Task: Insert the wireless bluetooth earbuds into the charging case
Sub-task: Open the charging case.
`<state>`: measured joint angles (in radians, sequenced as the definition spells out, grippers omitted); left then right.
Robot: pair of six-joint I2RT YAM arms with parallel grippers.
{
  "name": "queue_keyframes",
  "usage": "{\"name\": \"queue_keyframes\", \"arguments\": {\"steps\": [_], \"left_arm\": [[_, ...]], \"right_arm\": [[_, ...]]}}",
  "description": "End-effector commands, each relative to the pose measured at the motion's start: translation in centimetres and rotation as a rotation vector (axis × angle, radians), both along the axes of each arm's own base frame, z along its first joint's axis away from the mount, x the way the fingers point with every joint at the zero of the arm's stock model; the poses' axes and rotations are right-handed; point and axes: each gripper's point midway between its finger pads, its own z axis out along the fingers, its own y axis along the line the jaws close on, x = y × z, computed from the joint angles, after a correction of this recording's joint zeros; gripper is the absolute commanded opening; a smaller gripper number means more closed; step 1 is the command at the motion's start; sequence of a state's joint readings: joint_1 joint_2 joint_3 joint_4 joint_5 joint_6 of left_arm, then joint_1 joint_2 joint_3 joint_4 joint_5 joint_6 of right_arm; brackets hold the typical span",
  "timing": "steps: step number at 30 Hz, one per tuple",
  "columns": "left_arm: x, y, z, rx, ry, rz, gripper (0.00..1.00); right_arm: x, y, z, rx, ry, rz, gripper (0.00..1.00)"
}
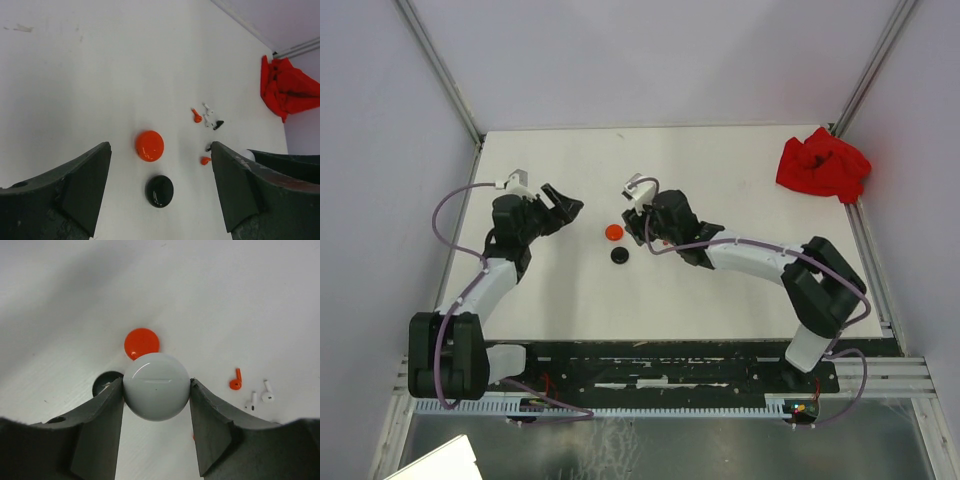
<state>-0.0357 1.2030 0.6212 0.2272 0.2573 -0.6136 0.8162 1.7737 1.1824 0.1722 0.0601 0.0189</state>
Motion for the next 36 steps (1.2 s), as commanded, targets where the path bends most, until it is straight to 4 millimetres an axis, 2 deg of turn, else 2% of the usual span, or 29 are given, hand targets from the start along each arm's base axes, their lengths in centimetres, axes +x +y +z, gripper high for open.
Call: {"name": "queue_keyframes", "arguments": {"steps": [1,6,15,23,36], "left_arm": [[0.5,-4.4,4.6,-0.159,-0.131,-0.233,0.86],[-0.4,-6.8,3.2,-0.222,-0.090,-0.333,0.86],[-2.7,-14.5,3.2,-0.256,-0.068,-0.533,0.84],[-3.4,-16.9,3.1,-0.313,-0.075,-0.605,0.80],[-4.4,-18.6,3.0,-0.340,-0.104,-0.686,0.76]], "right_arm": [[-0.3,-2.4,5.7,0.123,-0.225,0.027,0.01],[-1.6,-4.7,4.9,0.102,-0.216,0.075,0.01],[-2.8,-4.5,3.9,0.121,-0.167,0.206,0.01],[-3.4,-4.5,3.4,0.123,-0.127,0.262,0.01],[-3.9,-4.4,2.8,0.139,-0.076,0.307,0.01]]}}
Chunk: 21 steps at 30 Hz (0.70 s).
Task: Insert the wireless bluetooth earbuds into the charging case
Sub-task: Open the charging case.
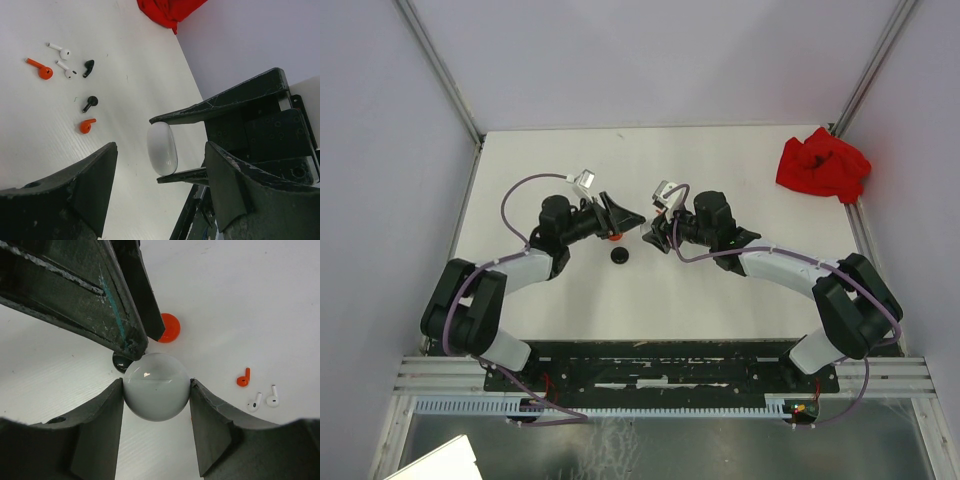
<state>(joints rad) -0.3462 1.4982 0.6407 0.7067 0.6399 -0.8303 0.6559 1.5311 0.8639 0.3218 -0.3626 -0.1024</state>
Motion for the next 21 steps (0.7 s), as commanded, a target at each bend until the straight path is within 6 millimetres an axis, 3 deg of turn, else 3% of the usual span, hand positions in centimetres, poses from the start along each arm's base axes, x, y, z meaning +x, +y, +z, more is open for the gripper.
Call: {"name": "queue_keyframes", "arguments": {"steps": [1,13,21], "left_arm": [[-0.3,-1.2,1.6,-0.049,-0.046,-0.056,0.76],[-0.6,-1.9,1.4,-0.056,-0.051,-0.087,0.60],[-0.9,-2.2,0.9,-0.055,-0.043,-0.107,0.57]], "right_arm": [[0.3,0.8,2.2,0.052,-0.034,0.032,0.01],[0.3,1.0,2.1,0.053,-0.024,0.047,0.01],[0.4,1.2,2.3,0.058,-0.026,0.052,0.01]]}}
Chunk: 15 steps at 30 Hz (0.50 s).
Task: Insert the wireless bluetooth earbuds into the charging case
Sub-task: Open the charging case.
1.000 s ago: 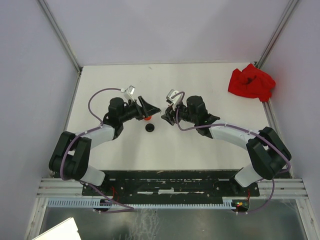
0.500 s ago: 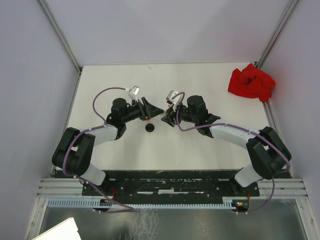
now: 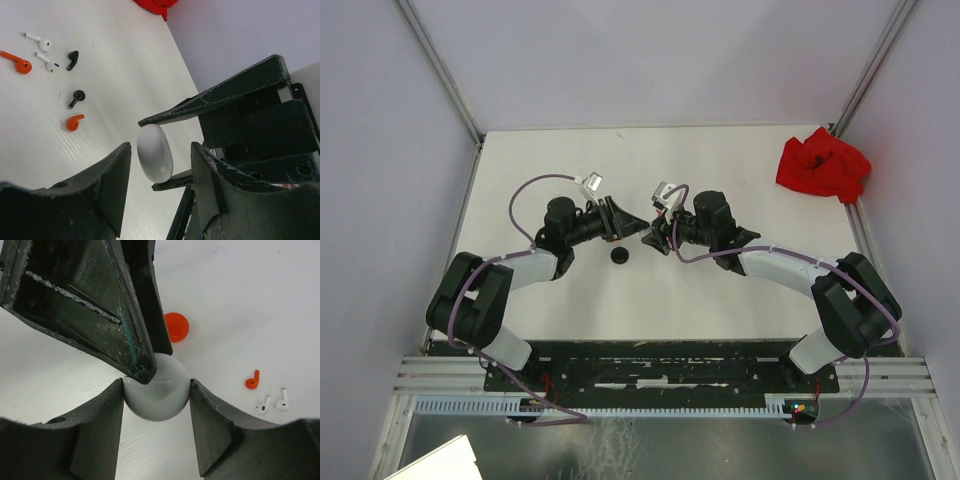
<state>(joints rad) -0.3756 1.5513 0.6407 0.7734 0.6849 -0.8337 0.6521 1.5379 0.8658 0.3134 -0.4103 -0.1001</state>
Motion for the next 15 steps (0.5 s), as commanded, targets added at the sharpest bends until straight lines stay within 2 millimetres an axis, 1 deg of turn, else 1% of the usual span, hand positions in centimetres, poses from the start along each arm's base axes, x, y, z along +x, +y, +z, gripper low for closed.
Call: {"name": "queue_keyframes", "arguments": {"steps": [1,3,7,15], "left_arm": [[-0.08,-0.79,1.44,-0.043,-0.032,-0.036,0.56],[-0.12,-0.85,1.31,-0.043,-0.031,-0.038,0.55],[-0.18,-0.87,1.22,-0.044,-0.030,-0.039,0.48],[-0.25,-0.93,1.28,-0.047,-0.034,-0.044,0.33]], "right_arm": [[0.97,0.83,2.66,0.054,-0.048,0.011,0.01],[0.98,0.89,2.69,0.055,-0.049,0.013,0.01],[1.02,0.89,2.53,0.055,-0.045,0.013,0.01],[1.20,0.78,2.40,0.054,-0.044,0.010,0.01]]}}
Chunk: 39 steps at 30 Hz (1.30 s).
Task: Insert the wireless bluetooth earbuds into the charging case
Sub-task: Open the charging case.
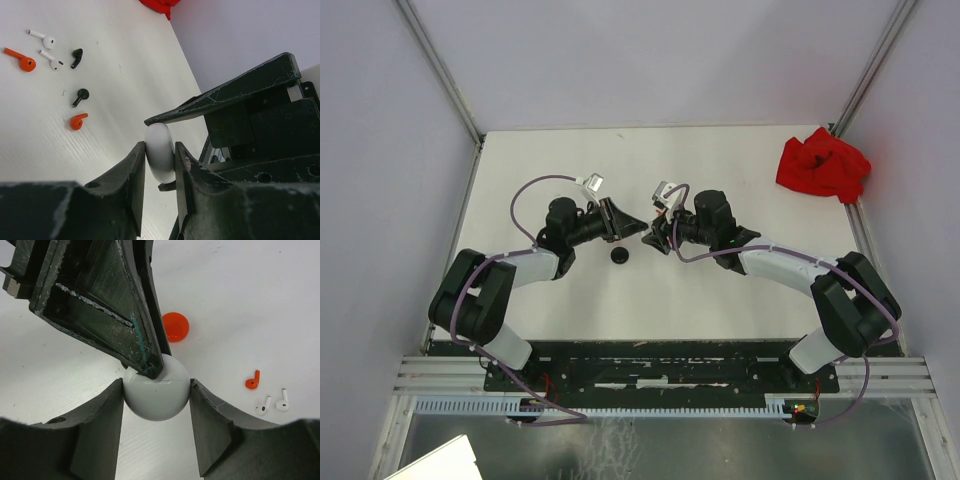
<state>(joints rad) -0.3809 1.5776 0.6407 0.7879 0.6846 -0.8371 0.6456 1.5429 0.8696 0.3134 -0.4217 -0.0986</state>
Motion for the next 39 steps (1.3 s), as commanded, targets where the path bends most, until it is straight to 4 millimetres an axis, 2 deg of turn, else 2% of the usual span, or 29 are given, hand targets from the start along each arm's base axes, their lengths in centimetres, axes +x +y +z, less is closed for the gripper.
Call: {"name": "queue_keyframes", "arguments": {"steps": [1,5,6,7,10,11,14,18,22,25,27,32,39], "left_arm": [[-0.3,-0.7,2.1,-0.052,-0.050,-0.038,0.30],[-0.3,-0.7,2.2,-0.059,-0.055,-0.042,0.11],[-0.3,-0.7,2.3,-0.060,-0.056,-0.041,0.06],[-0.2,-0.7,2.4,-0.063,-0.058,-0.038,0.03],[0.0,-0.7,2.5,-0.068,-0.062,-0.028,0.03],[0.0,-0.7,2.6,-0.072,-0.061,-0.024,0.03],[0.4,-0.6,2.6,-0.076,-0.058,-0.006,0.03],[0.9,-0.5,2.4,-0.078,-0.045,0.022,0.03],[1.7,-0.3,2.2,-0.082,-0.026,0.061,0.03],[2.2,-0.5,2.1,-0.089,-0.010,0.073,0.03],[2.4,-0.5,2.0,-0.100,0.001,0.078,0.03],[2.8,-0.5,2.6,-0.157,0.017,0.107,0.03],[3.1,-0.6,3.1,-0.219,0.049,0.122,0.03]], "right_arm": [[1.1,0.8,2.4,0.051,-0.047,0.005,0.01],[1.1,0.8,2.5,0.055,-0.047,0.004,0.02],[1.3,0.7,2.6,0.057,-0.046,-0.003,0.06],[1.3,0.7,2.8,0.063,-0.044,-0.011,0.14],[1.7,0.3,3.5,0.076,-0.035,-0.045,0.52],[1.8,0.1,3.6,0.077,-0.034,-0.054,0.60],[1.7,-0.2,4.4,0.088,-0.036,-0.069,0.73],[1.4,-0.9,5.9,0.113,-0.039,-0.097,0.82],[1.2,-2.2,8.1,0.154,-0.049,-0.170,0.88],[2.4,-4.9,9.1,0.185,-0.025,-0.375,1.00],[3.0,-6.4,9.5,0.182,-0.004,-0.478,1.00],[3.6,-7.8,8.5,0.160,0.134,-0.636,0.99],[3.0,-7.2,6.4,0.149,0.215,-0.624,0.99]]}}
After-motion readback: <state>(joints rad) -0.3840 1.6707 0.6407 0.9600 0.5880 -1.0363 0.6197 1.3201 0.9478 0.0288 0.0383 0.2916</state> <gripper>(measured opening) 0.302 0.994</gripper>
